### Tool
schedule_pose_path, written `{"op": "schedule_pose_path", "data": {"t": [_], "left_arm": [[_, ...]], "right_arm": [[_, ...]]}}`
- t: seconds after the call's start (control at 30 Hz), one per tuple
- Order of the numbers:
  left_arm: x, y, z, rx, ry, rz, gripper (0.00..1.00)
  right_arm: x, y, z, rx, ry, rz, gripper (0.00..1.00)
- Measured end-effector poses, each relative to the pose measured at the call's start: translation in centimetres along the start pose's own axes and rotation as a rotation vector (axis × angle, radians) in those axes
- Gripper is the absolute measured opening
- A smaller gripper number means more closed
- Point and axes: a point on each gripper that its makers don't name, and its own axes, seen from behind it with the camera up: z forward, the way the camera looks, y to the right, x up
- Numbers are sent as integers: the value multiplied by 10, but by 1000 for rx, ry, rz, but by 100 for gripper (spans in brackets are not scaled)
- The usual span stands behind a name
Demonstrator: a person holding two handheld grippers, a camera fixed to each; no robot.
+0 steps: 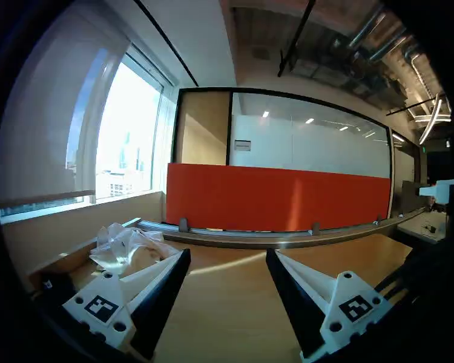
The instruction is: Fold towel
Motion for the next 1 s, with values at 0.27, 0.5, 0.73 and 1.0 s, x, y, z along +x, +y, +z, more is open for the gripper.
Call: {"op": "schedule_pose_path", "data": {"t": [0.27, 0.5, 0.73, 1.0], "left_arm": [[-32, -11, -2, 18, 15, 0, 92], [-60, -12, -6, 2, 28, -18, 92], [-87, -17, -8, 14, 24, -11, 92], [-101, -21, -11, 11, 29, -11, 92]], "right_arm": [[-24, 0, 2, -5, -1, -21, 97], [-45, 3, 1, -15, 14, -42, 97], [-59, 7, -3, -16, 28, -44, 96], [-66, 11, -7, -20, 41, -48, 97]]}}
